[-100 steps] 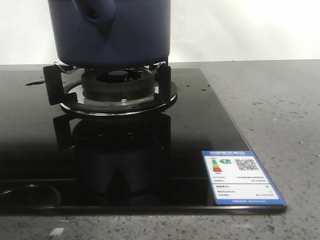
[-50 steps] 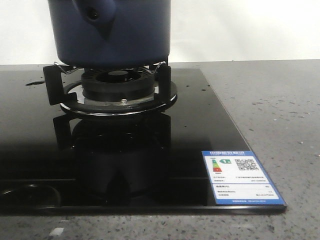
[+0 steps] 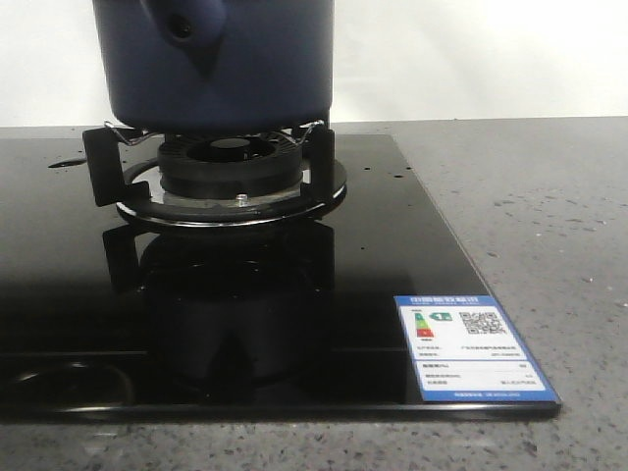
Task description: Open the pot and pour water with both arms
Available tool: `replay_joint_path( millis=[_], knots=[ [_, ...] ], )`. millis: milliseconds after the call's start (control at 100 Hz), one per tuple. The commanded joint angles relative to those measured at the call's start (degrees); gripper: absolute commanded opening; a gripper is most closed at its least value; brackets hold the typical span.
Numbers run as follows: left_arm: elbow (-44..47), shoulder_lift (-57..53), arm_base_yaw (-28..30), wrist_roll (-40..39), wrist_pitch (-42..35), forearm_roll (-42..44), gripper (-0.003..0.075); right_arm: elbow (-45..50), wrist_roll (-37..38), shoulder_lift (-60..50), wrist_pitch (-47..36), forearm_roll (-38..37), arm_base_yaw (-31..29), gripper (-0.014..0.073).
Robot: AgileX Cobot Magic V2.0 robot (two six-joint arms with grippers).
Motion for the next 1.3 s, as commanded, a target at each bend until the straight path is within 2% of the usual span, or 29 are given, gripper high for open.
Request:
replay_joint_path(
  millis=[0,120,210,310,450,590,640,720,960,1290],
  knots=[
    [-2.3,-1.33,-3.57,1.0,-1.82,-4.73,0.038,-2.62,-0.35,-5.56,4.06,-0.95,-1.04,-0.0042],
    [-2.41,-1.33,-8.4,2.65,-2.05,-4.87,0.038,-6.6,-0.35,-9.26,20.44,0.12,-3.87,-0.0042],
    [-2.41,-1.33,-10.08,2.75,-2.19,-5.1,0.038,-11.07,-0.35,-11.64,37.37,3.8,-7.75,-0.0042],
    [-2.41,-1.33,-10.21,2.78,-2.15,-7.28,0.038,-17.13,0.84,-13.16,58.66,7.58,-15.14,-0.0042],
    [-2.41,-1.33,-10.21,5.49,-0.81,-13.03,0.038,-23.15,7.72,-13.58,84.84,7.42,-25.62,-0.0042],
    [-2.41,-1.33,-10.21,8.02,1.8,-17.36,0.038,-22.34,9.59,-12.97,103.45,6.33,-33.01,-0.0042],
    [-2.41,-1.33,-10.42,8.19,2.66,-17.48,0.038,-20.68,9.59,-12.82,106.56,6.33,-34.52,-0.0042],
    [-2.41,-1.25,-11.78,8.82,2.93,-17.38,0.038,-16.35,9.46,-12.73,107.08,6.11,-35.72,-0.0042],
    [-2.41,-1.25,-17.15,13.01,1.89,-17.04,0.038,-2.05,9.4,-12.73,101.22,4.53,-35.84,-0.0042],
    [-2.41,1.82,-18.23,13.01,3.32,-15.9,0.038,2.38,9.4,-11.56,97.6,0.32,-35.97,-0.0042]
  ],
)
